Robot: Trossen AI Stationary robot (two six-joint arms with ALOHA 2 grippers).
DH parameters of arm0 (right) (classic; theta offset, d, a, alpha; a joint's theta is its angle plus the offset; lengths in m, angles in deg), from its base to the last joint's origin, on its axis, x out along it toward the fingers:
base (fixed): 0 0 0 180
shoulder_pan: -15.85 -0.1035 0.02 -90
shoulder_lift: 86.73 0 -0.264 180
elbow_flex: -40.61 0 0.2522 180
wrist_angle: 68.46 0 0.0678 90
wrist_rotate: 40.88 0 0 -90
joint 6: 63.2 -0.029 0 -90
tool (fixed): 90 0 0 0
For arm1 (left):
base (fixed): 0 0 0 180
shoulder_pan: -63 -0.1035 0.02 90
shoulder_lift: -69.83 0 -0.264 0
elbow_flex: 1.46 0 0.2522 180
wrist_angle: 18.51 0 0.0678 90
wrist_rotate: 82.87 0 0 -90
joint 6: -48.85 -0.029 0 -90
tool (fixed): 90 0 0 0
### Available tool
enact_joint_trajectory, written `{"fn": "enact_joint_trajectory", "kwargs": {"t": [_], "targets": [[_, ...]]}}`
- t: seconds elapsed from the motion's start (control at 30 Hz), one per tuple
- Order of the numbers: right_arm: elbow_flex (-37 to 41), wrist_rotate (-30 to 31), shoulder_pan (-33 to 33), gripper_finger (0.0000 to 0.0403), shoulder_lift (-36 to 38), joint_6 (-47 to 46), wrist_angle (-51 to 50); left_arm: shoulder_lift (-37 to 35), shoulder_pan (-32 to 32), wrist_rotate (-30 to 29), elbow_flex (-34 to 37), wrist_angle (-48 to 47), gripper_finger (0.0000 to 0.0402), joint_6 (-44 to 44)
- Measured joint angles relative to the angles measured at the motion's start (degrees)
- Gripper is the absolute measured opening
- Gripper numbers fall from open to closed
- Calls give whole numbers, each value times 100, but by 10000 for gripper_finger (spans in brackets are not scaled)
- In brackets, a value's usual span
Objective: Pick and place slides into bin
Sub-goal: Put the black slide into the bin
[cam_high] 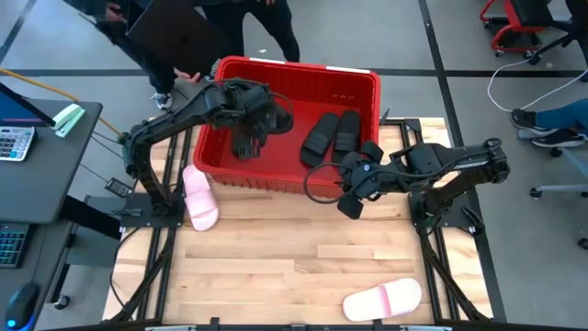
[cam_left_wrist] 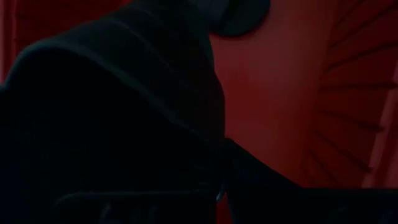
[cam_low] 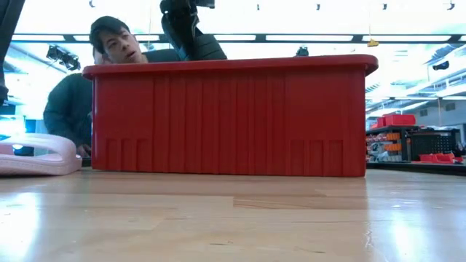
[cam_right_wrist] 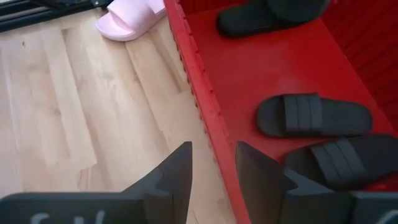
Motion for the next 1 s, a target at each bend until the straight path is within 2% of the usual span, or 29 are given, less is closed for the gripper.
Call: {"fn": "enact_joint_trajectory", "kwargs": {"t": [0.2,0.5,0.6,0.83,1.0], "targets": [[0,226,0,128,0,6,0,0,-411,674,0,-21,12,-321],[0,230,0,128,0,6,2,185,-934,891,2,-78,12,-1671],[0,233,0,128,0,6,2,404,-1202,1217,2,-75,12,-1761],[0,235,0,128,0,8,2,1135,-1828,1450,2,-122,12,-2071],[0,248,0,128,0,200,1,1685,-2155,1908,2,-134,12,-2170]]}}
